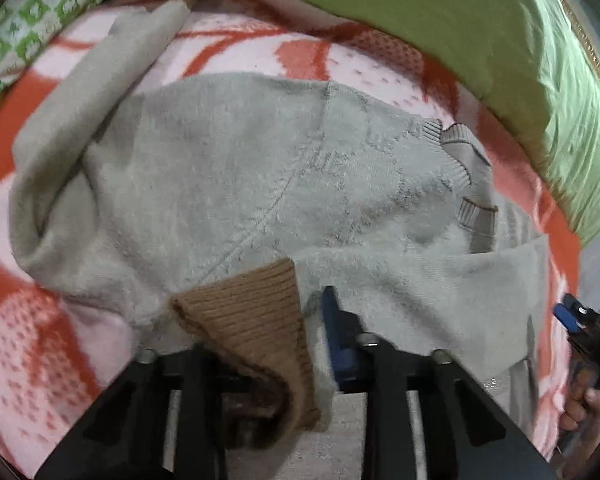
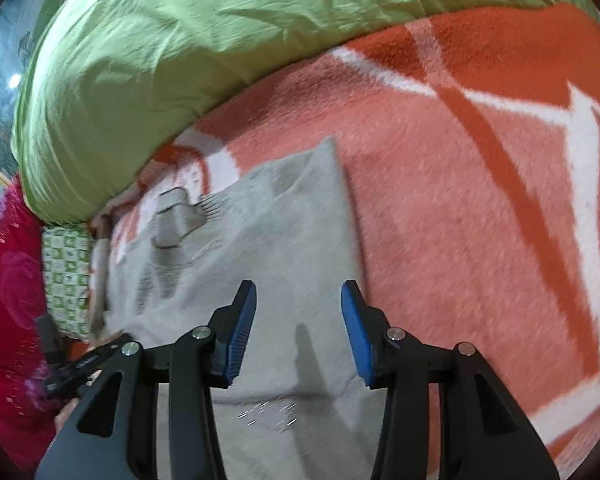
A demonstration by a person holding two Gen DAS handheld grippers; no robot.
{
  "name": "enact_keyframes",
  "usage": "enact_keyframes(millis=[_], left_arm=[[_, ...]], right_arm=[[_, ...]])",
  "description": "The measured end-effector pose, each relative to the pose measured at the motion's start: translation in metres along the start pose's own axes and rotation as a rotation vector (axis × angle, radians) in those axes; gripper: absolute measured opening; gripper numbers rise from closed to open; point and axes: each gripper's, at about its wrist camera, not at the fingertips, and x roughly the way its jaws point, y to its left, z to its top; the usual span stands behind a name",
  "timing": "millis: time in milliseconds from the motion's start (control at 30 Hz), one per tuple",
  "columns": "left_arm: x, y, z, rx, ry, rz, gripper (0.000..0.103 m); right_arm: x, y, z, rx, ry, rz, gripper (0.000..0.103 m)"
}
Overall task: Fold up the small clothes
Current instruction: 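Fold the sleeve across the sweater body with the right gripper and release, then grasp the other brown cuff with the left gripper and fold it across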
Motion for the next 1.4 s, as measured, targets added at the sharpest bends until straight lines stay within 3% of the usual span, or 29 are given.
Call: enact_keyframes(millis=[100, 233, 300, 333, 433, 500, 600, 767, 867, 967, 1033, 1133, 1167, 1367, 1400], left_arm=[[-0.001, -0.006, 0.000, 0.049, -0.010, -0.025, 0.005], [-0.005, -0.015, -0.002, 0.090, -0.035, -0.059, 0.003], [-0.003, -0.019, -0.002, 0.106, -0.026, -0.062, 0.003], [-0.006, -0.022, -0.002, 0.114, -0.031, -0.073, 0.003], [-0.022, -0.045, 0.006, 0.173, -0.079, -0.148, 0.003], [-0.025, -0.058, 0.009, 0.235, -0.109, -0.161, 0.003], [-0.005, -0.064, 0.012, 0.285, -0.082, -0.110, 0.003], [0.023, -0.038, 0.000, 0.300, -0.006, -0.012, 0.005], [0.015, -0.036, -0.001, 0.319, -0.016, 0.018, 0.013], [-0.001, -0.029, -0.003, 0.298, -0.030, 0.035, 0.022], [-0.016, -0.017, -0.002, 0.249, -0.050, 0.050, 0.023], [-0.040, 0.004, -0.002, 0.149, -0.081, 0.068, 0.031], [-0.049, 0.014, -0.001, 0.116, -0.100, 0.073, 0.037], [-0.080, 0.057, 0.025, 0.009, -0.201, 0.203, 0.078], [-0.081, 0.066, 0.032, -0.015, -0.205, 0.226, 0.080]], right_arm=[[0.021, -0.006, 0.013, -0.043, 0.005, -0.066, 0.045], [0.056, -0.009, 0.020, -0.066, 0.060, -0.074, 0.045], [0.060, -0.007, 0.019, -0.083, 0.081, -0.078, 0.011], [0.054, -0.006, 0.021, -0.088, 0.075, -0.086, 0.008], [0.012, -0.013, 0.031, -0.063, -0.024, -0.081, 0.008], [0.002, -0.026, 0.035, -0.061, -0.033, -0.102, 0.008], [0.017, -0.047, 0.033, -0.020, -0.001, -0.113, 0.008], [0.035, -0.057, 0.022, 0.025, 0.004, -0.139, 0.009], [0.022, -0.051, 0.020, 0.018, -0.001, -0.185, 0.019], [-0.003, -0.045, 0.017, 0.026, -0.043, -0.223, 0.021], [-0.019, -0.038, 0.012, 0.053, -0.079, -0.181, 0.025], [-0.034, -0.016, -0.007, 0.055, -0.098, -0.096, 0.045], [-0.034, -0.007, -0.012, 0.046, -0.093, -0.072, 0.049], [-0.001, 0.049, -0.045, -0.019, 0.032, 0.036, 0.050], [0.003, 0.056, -0.050, -0.026, 0.045, 0.045, 0.050]])
